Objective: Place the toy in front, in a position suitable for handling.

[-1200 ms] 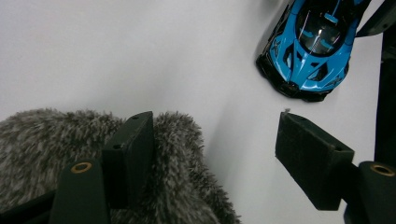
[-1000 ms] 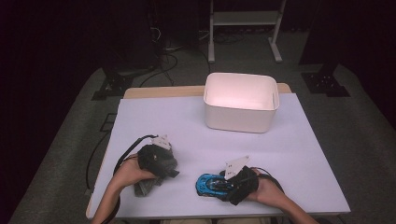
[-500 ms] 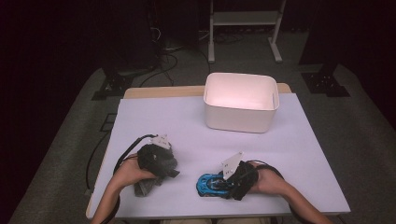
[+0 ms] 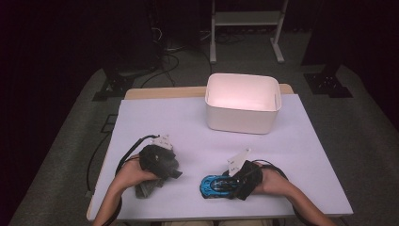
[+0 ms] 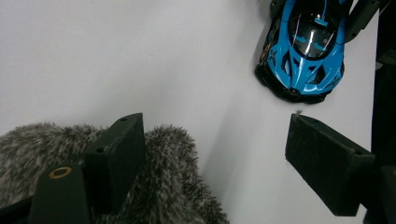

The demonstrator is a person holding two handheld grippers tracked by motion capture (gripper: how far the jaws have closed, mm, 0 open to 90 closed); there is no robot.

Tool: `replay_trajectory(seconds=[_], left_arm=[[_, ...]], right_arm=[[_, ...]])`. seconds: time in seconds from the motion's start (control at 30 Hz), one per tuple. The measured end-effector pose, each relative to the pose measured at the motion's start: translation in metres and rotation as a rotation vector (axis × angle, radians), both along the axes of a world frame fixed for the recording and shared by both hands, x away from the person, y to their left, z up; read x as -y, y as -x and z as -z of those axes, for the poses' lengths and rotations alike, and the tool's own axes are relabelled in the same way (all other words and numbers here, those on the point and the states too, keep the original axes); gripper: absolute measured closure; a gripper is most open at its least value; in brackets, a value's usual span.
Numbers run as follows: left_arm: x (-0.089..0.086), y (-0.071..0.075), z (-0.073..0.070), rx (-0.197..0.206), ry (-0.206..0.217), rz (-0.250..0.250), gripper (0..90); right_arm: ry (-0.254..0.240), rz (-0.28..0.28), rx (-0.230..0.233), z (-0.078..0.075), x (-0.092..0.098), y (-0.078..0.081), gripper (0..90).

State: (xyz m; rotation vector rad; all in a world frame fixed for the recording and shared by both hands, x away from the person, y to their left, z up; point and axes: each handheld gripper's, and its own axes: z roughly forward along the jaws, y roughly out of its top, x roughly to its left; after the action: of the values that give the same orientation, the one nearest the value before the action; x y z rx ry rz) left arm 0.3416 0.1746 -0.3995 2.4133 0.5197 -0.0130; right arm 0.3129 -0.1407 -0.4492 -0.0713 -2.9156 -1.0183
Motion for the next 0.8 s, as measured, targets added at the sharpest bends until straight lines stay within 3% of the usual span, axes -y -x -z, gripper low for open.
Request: replay_trajectory(seconds=[0.33,0.8], left_arm=[[-0.003,0.0,-0.001,0.008,0.001,-0.011,18.4],[-0.007,0.002,-0.002,0.045,0.017,-0.034,16.6]], right_arm=[[-0.043,0.042,-0.043,0.001,0.001,-0.001,18.6],[-0.126,0.106,-0.081,-0.013,0.013,-0.008,17.7]])
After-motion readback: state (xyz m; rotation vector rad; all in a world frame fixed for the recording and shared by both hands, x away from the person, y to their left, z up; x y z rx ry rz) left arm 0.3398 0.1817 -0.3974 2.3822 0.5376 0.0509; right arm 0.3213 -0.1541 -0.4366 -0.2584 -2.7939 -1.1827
